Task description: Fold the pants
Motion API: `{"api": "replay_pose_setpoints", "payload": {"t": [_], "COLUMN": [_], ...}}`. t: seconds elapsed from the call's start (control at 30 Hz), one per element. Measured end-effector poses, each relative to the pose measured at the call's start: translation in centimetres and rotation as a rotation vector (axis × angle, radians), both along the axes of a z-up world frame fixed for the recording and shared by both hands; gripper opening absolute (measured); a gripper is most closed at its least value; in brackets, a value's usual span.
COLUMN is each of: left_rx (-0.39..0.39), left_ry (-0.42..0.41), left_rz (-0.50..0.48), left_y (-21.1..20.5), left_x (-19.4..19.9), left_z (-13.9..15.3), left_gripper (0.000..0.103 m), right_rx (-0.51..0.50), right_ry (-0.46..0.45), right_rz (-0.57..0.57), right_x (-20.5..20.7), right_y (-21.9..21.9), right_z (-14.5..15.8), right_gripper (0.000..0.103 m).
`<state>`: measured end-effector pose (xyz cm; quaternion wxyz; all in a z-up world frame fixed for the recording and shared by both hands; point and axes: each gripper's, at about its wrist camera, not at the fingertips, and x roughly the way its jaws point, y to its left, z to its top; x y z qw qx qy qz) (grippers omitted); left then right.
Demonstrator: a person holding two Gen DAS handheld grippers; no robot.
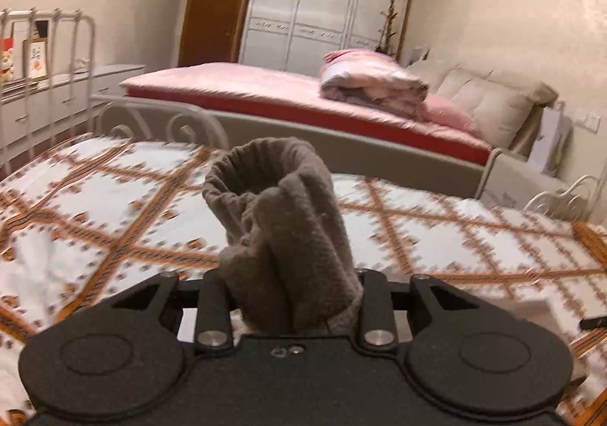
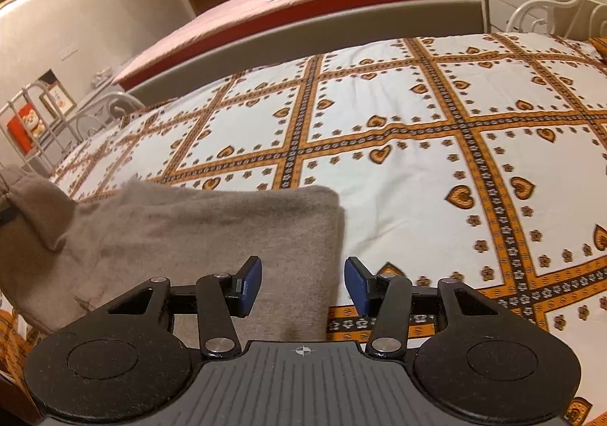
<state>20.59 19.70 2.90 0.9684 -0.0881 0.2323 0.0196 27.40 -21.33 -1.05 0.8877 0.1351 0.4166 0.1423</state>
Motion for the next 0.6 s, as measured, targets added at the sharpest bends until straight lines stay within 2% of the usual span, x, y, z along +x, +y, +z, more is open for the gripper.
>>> {"api": "replay_pose_setpoints", "payload": {"t": [0.13, 0.23, 0.47, 0.6], "left_rx": [0.001, 0.006, 0.08, 0.158], "left_ry": [-0.041, -0.042, 0.04, 0.086], "left_rz": [-0.091, -0.172, -0.359, -0.439], "left_y": [-4.5, -8.7, -19.8, -24.9], "left_x": [1.5, 2.9, 5.8, 6.4], "left_z": [1.3, 1.3, -1.3, -3.6], "left_gripper": [0.021, 0.021, 0.021, 0.021], "right_rx": [0.019, 0.028, 0.041, 0.052], "right_ry": [-0.005, -0.005, -0.002, -0.006], "right_rz": [-0.035, -0.063, -0.112, -0.129], "right_x": [-0.6, -1.3, -2.4, -2.8], "right_y": [-2.0, -3.8, -7.1, -8.3], "right_z": [0.3, 0.4, 0.7, 1.0], "right_gripper": [0.049, 0.049, 0.049, 0.049]}}
